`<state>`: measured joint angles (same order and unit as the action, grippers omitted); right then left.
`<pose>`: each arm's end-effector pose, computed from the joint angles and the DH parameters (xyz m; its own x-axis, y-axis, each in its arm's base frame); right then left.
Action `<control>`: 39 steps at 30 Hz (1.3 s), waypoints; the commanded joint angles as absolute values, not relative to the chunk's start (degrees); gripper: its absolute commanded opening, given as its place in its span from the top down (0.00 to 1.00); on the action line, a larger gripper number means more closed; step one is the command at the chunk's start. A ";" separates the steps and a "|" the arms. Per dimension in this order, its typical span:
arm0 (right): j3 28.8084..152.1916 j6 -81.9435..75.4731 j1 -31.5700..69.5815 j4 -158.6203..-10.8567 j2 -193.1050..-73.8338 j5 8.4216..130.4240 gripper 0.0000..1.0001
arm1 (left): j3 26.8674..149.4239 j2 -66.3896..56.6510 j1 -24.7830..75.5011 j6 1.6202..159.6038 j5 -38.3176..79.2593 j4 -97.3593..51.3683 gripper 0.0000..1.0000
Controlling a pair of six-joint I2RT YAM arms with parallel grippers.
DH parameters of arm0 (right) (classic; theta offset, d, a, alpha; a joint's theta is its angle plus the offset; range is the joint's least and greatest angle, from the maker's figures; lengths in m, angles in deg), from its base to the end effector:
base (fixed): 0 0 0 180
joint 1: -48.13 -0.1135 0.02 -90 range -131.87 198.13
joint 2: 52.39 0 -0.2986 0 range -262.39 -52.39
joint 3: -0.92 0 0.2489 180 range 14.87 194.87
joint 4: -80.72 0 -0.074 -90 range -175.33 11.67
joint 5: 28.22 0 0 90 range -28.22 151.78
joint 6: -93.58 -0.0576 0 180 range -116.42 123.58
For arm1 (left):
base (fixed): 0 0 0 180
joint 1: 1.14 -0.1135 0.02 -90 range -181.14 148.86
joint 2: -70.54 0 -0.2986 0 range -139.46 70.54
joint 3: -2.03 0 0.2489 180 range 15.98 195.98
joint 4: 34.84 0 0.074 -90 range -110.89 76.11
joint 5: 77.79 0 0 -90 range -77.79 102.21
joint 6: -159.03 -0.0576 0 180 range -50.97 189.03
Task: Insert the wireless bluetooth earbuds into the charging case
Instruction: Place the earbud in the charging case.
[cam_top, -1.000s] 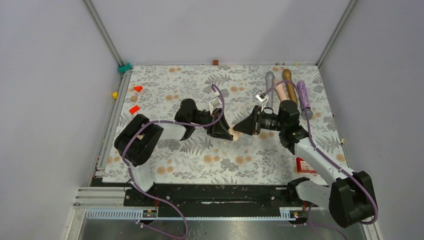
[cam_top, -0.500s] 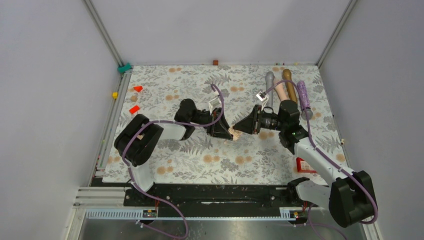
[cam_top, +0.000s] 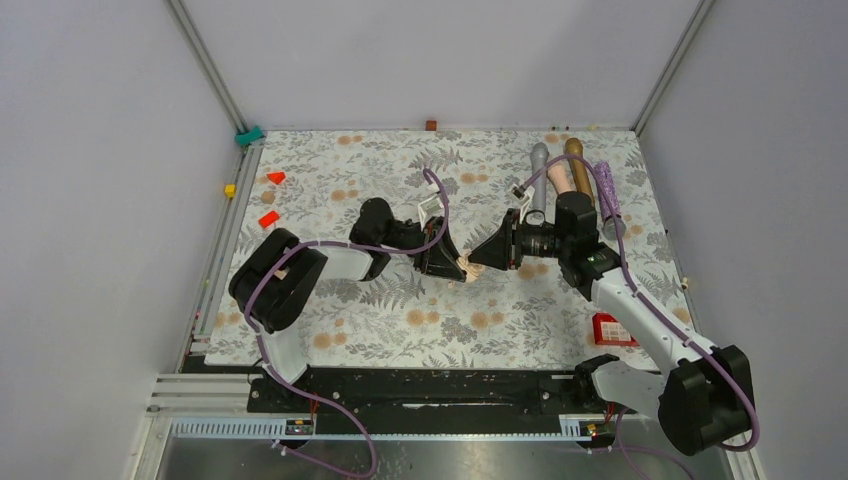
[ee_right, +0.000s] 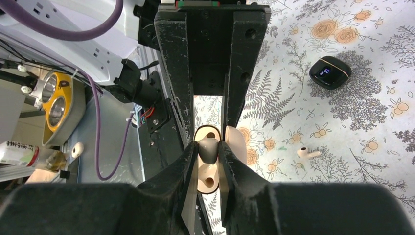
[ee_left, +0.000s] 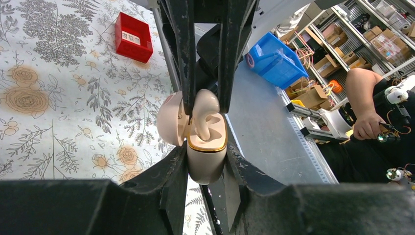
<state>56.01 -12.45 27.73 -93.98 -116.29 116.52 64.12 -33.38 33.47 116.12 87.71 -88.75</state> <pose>0.2073 0.1273 0.3174 -0.4801 -0.0085 -0.8772 -0.8437 0.2782 0.4591 0.2677 -0.2525 0.2558 -0.5576 0.1620 -0.8142 0.7535 -0.3129 -0.5783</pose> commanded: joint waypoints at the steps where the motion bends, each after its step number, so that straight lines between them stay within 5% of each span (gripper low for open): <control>1: 58.08 -6.81 26.29 -88.27 -115.28 118.21 0.78 | 64.25 -32.44 33.31 116.75 88.42 -93.57 1.00; 39: 65.54 -1.09 25.37 -79.32 -115.33 116.19 0.81 | 63.00 -32.90 33.40 113.67 90.51 -94.54 1.00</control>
<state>63.66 -1.24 26.00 -79.60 -115.50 116.35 63.40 -33.45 33.40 115.90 89.14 -90.12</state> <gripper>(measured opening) 0.251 0.293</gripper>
